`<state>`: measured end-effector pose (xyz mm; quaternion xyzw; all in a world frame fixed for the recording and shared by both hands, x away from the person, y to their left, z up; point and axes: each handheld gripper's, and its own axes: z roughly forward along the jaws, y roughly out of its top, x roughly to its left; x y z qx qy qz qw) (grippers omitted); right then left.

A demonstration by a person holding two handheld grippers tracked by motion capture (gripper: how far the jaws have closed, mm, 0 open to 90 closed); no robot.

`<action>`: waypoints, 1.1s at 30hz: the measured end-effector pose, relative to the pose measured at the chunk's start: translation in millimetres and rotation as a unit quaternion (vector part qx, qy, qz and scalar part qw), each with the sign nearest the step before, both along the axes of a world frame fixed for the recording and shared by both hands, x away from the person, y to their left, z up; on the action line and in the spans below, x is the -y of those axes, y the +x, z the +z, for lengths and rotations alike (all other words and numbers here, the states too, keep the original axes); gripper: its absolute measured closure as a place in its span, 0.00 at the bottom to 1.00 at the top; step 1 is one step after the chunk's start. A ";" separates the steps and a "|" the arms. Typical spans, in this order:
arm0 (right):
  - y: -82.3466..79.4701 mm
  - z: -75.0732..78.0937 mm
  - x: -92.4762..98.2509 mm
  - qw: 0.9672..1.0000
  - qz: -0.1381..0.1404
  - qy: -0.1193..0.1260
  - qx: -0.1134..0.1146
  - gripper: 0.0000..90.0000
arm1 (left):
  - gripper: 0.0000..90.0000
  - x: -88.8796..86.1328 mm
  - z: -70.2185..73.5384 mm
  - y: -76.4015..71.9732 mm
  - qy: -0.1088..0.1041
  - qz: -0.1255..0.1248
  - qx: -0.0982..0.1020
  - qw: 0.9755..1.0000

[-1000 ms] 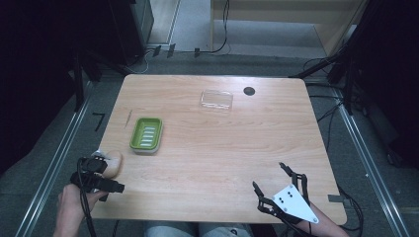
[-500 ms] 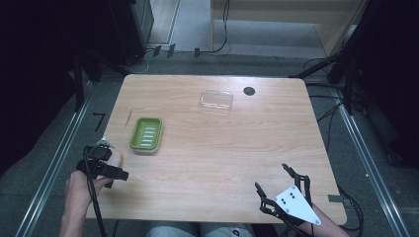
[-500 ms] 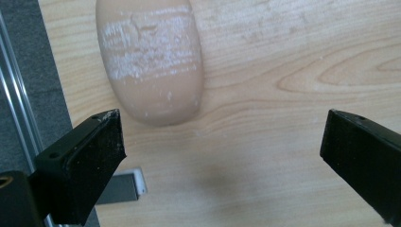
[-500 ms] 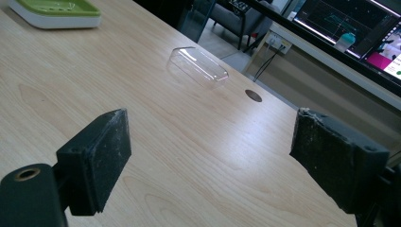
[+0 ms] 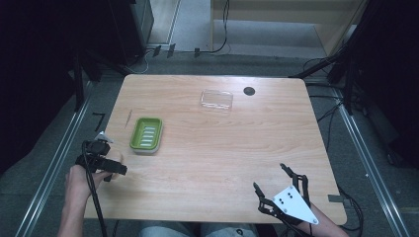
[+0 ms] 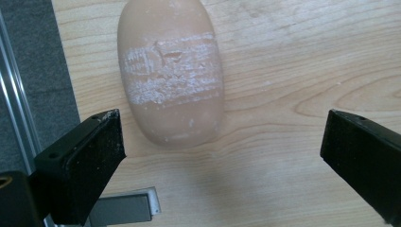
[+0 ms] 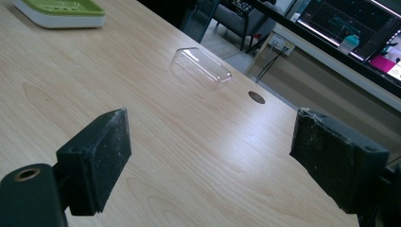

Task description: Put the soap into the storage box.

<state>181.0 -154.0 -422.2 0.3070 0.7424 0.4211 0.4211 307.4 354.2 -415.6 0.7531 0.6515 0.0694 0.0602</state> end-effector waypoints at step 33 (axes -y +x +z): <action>1.6 -0.2 -3.8 1.000 0.009 -0.002 0.002 0.15 | 0.04 -16.7 -27.5 34.3 0.009 0.022 -0.029 0.999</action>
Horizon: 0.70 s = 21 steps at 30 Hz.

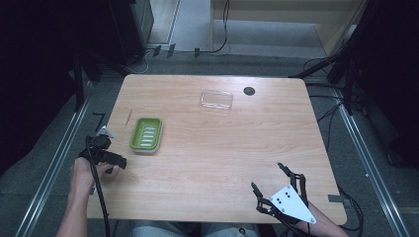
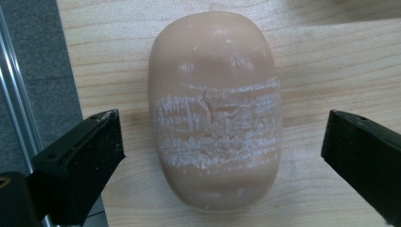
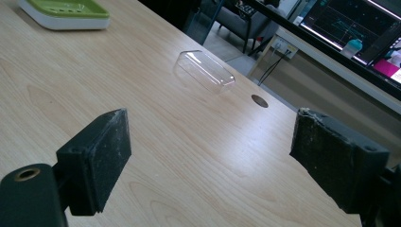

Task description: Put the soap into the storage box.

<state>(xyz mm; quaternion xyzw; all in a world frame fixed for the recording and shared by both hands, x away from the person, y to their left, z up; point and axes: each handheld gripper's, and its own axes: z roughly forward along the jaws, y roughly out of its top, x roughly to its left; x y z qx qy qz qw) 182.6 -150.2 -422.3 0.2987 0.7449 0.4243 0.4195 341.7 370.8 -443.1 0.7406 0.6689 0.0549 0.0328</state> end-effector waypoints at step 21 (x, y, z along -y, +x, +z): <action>-0.1 0.1 0.1 1.000 0.000 0.000 0.002 0.15 | 0.30 0.5 -0.9 0.7 0.006 0.006 0.009 1.000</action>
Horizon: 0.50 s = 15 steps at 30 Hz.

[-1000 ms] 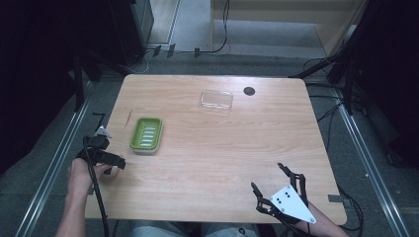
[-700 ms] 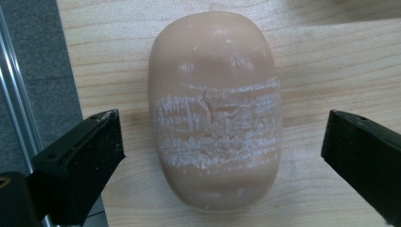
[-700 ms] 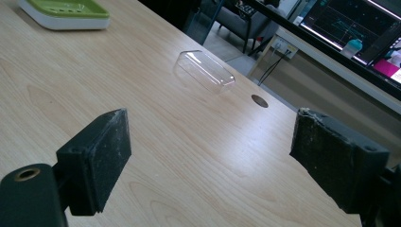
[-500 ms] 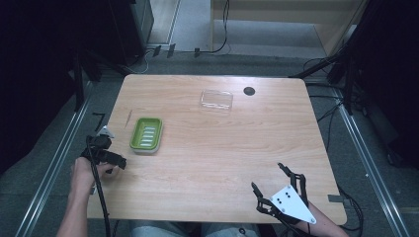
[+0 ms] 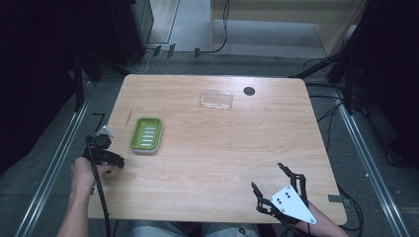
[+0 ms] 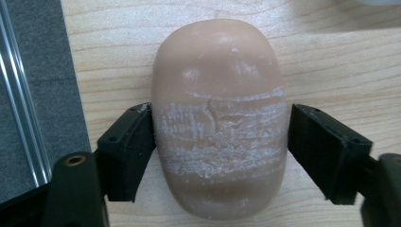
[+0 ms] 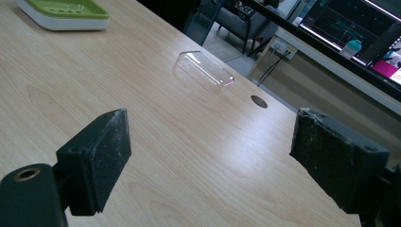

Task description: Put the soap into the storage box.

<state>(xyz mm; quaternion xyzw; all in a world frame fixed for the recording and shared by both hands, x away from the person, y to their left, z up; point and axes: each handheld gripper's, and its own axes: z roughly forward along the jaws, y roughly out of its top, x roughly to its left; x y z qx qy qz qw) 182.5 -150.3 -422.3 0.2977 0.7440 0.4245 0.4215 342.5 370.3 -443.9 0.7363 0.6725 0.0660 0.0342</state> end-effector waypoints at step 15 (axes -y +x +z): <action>-0.4 -0.1 -0.2 1.000 0.000 0.000 0.001 0.15 | 0.35 -1.0 -1.7 -0.7 0.001 0.001 -0.001 1.000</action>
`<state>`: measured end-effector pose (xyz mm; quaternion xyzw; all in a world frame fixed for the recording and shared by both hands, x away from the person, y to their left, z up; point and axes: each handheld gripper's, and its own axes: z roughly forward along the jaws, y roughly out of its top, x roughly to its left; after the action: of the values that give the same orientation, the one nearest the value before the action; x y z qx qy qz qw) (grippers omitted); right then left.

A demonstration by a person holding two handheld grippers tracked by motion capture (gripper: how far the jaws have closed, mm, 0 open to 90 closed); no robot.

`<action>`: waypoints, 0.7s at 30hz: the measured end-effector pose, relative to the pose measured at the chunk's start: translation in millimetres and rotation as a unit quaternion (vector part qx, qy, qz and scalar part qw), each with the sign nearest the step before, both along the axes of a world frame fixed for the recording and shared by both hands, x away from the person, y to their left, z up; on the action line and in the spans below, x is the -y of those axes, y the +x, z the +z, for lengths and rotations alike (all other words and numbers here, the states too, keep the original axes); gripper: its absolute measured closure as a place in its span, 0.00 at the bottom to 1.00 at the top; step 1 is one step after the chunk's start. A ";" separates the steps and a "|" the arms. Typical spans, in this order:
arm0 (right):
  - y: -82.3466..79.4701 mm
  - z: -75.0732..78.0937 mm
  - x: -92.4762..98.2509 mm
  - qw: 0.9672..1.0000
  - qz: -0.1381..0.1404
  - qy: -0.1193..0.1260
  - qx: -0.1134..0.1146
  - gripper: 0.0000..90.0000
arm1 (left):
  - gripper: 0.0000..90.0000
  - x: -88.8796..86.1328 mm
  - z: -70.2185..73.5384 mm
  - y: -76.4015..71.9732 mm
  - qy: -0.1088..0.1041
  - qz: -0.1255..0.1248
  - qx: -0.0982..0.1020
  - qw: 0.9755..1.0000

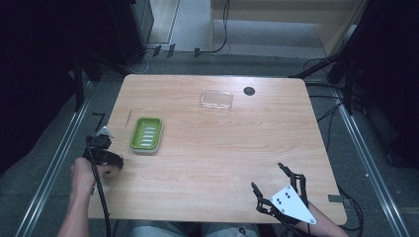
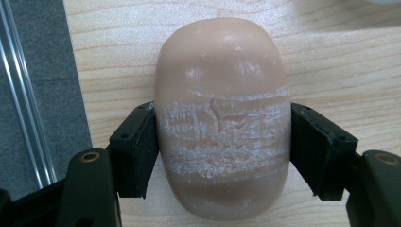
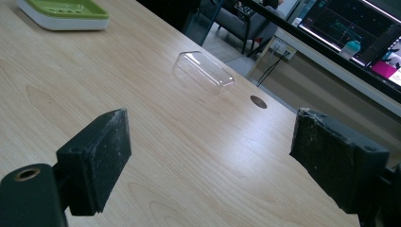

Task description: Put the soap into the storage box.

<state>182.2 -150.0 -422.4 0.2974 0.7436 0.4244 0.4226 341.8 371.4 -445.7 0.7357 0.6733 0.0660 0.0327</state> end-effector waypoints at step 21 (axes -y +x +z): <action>-0.5 -0.3 -0.3 1.000 0.000 -0.001 0.002 0.15 | 0.36 -0.2 -0.8 -0.5 -0.003 0.009 0.001 1.000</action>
<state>181.6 -149.7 -422.7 0.2965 0.7429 0.4245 0.4243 341.3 371.5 -446.5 0.7297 0.6798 0.0655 0.0350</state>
